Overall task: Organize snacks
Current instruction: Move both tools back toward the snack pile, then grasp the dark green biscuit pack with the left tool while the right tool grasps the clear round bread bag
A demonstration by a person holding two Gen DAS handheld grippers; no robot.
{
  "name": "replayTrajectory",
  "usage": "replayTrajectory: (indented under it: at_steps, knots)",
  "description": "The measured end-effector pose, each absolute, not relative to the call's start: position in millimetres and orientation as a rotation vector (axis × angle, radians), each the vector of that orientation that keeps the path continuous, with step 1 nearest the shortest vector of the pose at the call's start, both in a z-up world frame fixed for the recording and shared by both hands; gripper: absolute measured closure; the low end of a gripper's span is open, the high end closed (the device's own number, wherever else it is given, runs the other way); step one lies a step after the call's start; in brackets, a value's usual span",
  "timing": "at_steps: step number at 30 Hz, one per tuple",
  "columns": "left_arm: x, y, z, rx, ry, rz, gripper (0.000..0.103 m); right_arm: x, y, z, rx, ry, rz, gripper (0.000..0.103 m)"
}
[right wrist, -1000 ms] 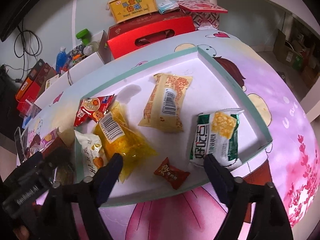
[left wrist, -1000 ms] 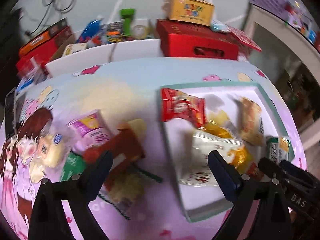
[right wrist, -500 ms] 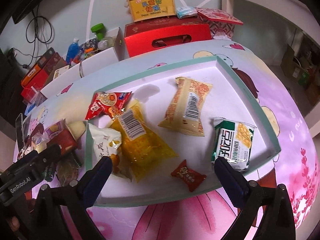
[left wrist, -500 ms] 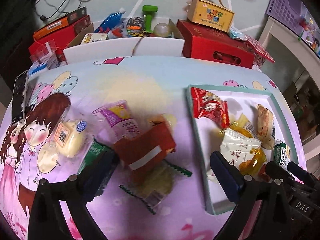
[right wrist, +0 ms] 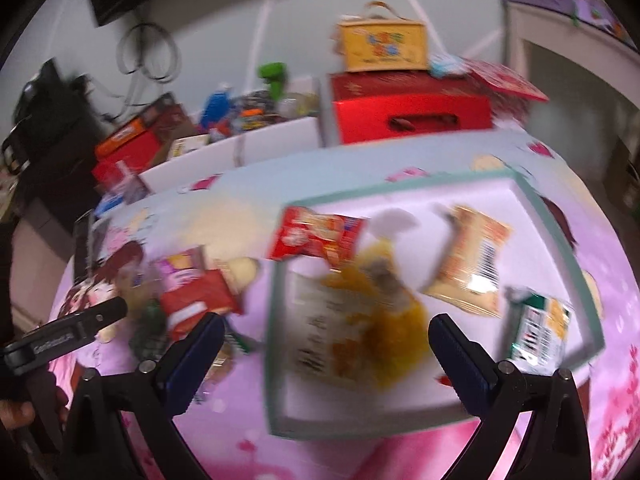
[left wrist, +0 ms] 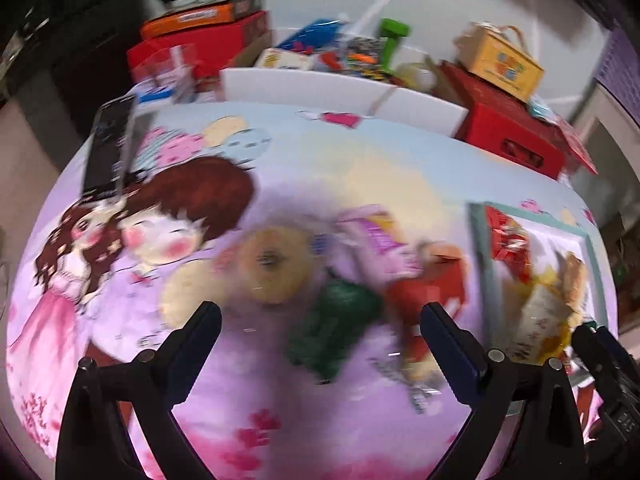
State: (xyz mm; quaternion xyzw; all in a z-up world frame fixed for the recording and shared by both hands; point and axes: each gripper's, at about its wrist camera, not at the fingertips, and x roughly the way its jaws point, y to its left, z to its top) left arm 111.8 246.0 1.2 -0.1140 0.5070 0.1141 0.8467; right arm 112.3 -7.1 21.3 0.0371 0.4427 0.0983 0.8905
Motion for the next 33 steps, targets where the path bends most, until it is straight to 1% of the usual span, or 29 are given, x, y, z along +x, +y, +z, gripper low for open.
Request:
replayTrajectory:
  at_steps: [8, 16, 19, 22, 23, 25, 27, 33]
  knots:
    - [101.7, 289.4, -12.3, -0.292, 1.118, 0.318, 0.004, 105.9, 49.9, 12.2, -0.034, 0.936, 0.34, 0.0]
    - [110.2, 283.0, -23.4, -0.292, 1.158, 0.266, 0.004, 107.7, 89.7, -10.0, -0.127, 0.991, 0.436, 0.001]
    - [116.9, 272.8, -28.6, -0.277, 1.172, 0.226, 0.004, 108.3, 102.0, -18.9, -0.166, 1.009, 0.466, 0.003]
    - [123.0, 260.9, -32.2, -0.247, 1.181, 0.185, 0.004, 109.2, 111.0, -29.1, -0.2, 1.034, 0.481, 0.007]
    - [125.2, 256.9, -33.1, -0.236, 1.183, 0.172, 0.004, 110.1, 113.5, -33.0, -0.209, 1.045, 0.487, 0.01]
    - [129.2, 250.3, -34.8, -0.223, 1.183, 0.148, 0.008, 111.5, 115.8, -37.7, -0.218, 1.059, 0.492, 0.013]
    - [134.2, 245.5, -37.9, -0.221, 1.191, 0.123, 0.021, 114.2, 116.8, -42.0, -0.219, 1.071, 0.494, 0.013]
    - [145.2, 237.7, -48.9, -0.183, 1.225, 0.111, 0.023, 121.6, 118.2, -53.7, -0.231, 1.104, 0.486, 0.014]
